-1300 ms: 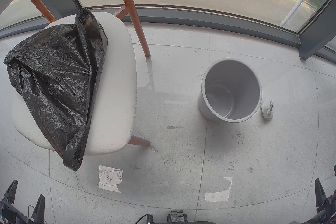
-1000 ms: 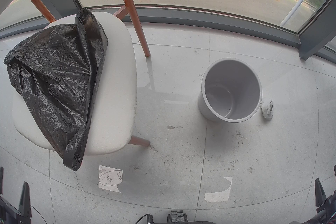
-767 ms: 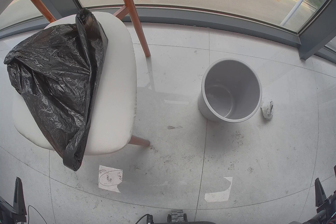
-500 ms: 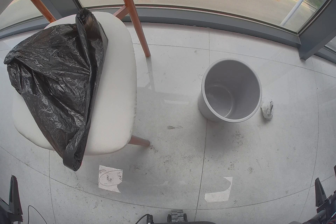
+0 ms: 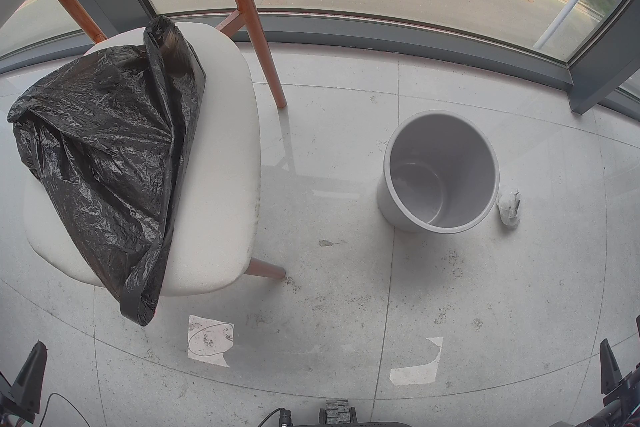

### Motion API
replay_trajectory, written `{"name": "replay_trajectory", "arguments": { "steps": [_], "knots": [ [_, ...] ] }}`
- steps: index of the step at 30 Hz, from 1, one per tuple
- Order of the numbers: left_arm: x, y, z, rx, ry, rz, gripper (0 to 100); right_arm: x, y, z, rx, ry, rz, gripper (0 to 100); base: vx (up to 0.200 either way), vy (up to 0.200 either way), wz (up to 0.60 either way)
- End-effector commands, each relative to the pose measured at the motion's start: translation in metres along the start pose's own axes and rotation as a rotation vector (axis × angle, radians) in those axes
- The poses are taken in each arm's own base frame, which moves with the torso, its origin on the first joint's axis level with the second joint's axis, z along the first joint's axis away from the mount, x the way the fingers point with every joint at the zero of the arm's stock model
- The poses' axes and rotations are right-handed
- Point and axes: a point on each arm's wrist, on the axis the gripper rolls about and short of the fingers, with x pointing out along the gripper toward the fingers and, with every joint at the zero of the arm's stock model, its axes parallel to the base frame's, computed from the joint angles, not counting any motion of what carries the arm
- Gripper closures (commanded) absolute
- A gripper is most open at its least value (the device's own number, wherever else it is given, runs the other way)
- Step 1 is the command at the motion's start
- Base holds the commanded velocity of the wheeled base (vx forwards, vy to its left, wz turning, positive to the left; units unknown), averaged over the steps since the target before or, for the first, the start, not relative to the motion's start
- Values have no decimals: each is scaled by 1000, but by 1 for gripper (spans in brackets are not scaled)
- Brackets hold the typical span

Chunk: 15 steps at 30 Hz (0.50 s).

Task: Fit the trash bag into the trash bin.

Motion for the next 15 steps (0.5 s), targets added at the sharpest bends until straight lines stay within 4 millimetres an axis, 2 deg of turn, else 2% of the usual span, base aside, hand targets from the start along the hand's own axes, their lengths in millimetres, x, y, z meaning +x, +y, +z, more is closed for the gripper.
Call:
{"name": "replay_trajectory", "arguments": {
  "steps": [1, 8, 12, 15],
  "knots": [
    [30, 6, 20, -31, 106, -164, 0, 0, 0, -5, 0, 6, 2, 0, 0, 0, 0],
    [56, 7, 27, -50, 190, -244, 0, 0, 0, -5, 0, 6, 2, 0, 0, 0, 0],
    [72, 3, 29, -59, 211, -396, 0, 0, 0, -5, 0, 6, 2, 0, 0, 0, 0],
    [85, 2, 31, -67, 232, -431, 0, 0, 0, -5, 0, 6, 2, 0, 0, 0, 0]
  ]
}}
